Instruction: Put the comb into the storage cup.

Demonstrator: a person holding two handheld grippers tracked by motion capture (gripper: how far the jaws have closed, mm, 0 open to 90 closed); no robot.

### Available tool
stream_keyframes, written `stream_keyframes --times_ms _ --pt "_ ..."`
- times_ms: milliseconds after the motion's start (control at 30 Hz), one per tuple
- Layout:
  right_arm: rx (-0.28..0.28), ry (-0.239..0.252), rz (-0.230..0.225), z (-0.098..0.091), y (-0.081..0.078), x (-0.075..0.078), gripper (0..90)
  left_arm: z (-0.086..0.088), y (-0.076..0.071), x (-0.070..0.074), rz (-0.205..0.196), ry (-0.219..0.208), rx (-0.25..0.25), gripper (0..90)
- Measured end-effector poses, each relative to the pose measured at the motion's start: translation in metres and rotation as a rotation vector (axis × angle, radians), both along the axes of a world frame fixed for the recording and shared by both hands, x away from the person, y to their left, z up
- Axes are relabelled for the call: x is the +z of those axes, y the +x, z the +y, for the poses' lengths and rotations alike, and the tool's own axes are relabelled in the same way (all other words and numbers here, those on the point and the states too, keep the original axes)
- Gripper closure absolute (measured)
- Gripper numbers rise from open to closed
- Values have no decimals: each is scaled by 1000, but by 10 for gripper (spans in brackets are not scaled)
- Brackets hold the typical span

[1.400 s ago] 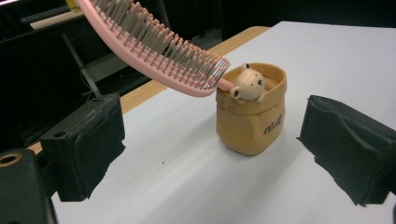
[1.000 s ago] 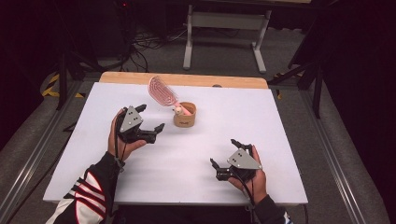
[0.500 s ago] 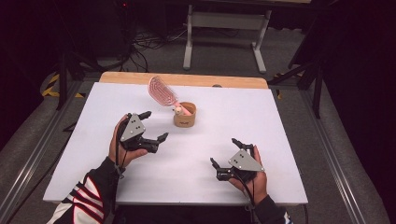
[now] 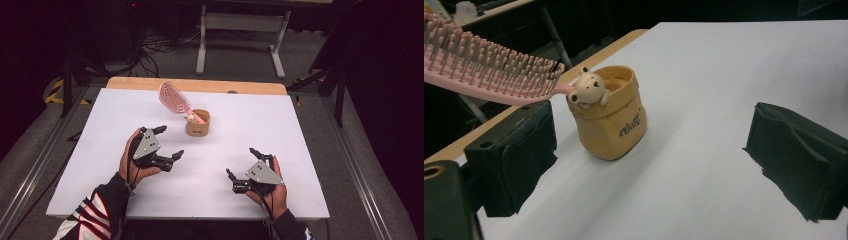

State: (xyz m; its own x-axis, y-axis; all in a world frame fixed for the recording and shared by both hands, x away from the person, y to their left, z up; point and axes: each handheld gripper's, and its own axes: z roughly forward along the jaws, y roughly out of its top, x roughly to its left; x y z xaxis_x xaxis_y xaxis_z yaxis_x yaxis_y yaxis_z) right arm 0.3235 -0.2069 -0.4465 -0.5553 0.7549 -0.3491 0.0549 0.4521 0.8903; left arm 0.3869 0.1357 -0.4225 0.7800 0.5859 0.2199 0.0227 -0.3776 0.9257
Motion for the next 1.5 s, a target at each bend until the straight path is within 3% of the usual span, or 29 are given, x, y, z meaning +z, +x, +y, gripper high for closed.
stream_keyframes --times_ms 500,1500 --pt "3 -2 -15 0 -3 2 50 0 -11 2 -11 25 -26 68" --pt "-10 -14 -30 1 -5 5 50 30 -32 4 -25 28 -15 71"
